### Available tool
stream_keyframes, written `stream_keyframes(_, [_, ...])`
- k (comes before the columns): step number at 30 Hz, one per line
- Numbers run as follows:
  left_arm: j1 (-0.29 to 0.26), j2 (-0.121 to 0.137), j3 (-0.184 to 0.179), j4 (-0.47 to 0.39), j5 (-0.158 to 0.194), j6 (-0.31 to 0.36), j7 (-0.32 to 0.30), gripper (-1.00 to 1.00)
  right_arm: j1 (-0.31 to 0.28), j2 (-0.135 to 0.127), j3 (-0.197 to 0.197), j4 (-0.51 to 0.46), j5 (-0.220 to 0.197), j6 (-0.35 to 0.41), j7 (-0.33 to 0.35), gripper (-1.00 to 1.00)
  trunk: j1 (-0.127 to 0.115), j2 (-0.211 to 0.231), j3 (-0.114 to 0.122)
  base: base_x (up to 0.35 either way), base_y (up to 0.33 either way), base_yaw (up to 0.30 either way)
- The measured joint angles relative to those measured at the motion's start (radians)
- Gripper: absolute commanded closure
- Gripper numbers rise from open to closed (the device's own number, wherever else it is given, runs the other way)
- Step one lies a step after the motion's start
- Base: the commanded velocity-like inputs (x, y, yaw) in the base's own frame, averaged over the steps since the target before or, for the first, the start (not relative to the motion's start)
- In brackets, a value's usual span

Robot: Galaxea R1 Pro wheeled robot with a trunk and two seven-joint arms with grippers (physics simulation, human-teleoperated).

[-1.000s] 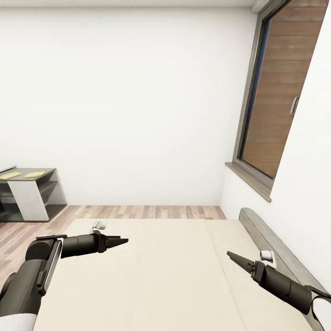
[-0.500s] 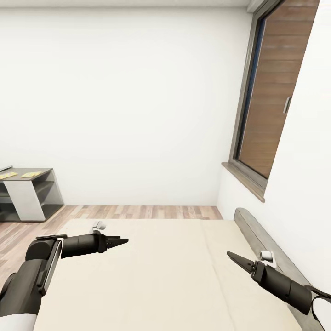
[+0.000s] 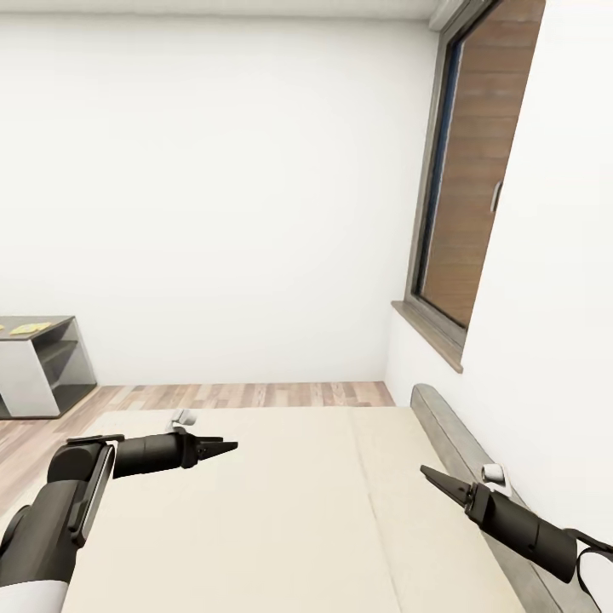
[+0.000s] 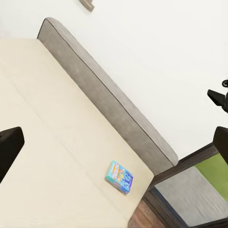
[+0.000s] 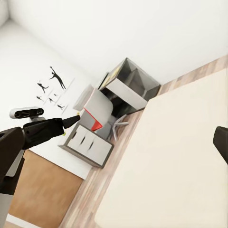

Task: Put all the toys in the child's room - the three board games (two on the bed and one on the table), the two jigsaw puzzles on the table, and the tennis ball on the table - inside the toy box on the table in the child's room.

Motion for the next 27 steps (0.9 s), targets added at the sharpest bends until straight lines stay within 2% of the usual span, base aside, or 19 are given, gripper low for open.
stream_keyframes(16, [0.000,0.000,0.000,0.000,0.001,0.000,0.000,-1.00,0.000,0.000,0.000,0.000,0.000,0.000,0.001,-1.00,0.000,0.000,0.000,0.000,-0.012,-0.002])
stream_keyframes(27, [0.000,0.000,0.000,0.000,0.000,0.001,0.001,-1.00,0.000,0.000,0.000,0.000,0.000,0.000,0.001,-1.00,0.000,0.000,0.000,0.000,-0.119,0.000])
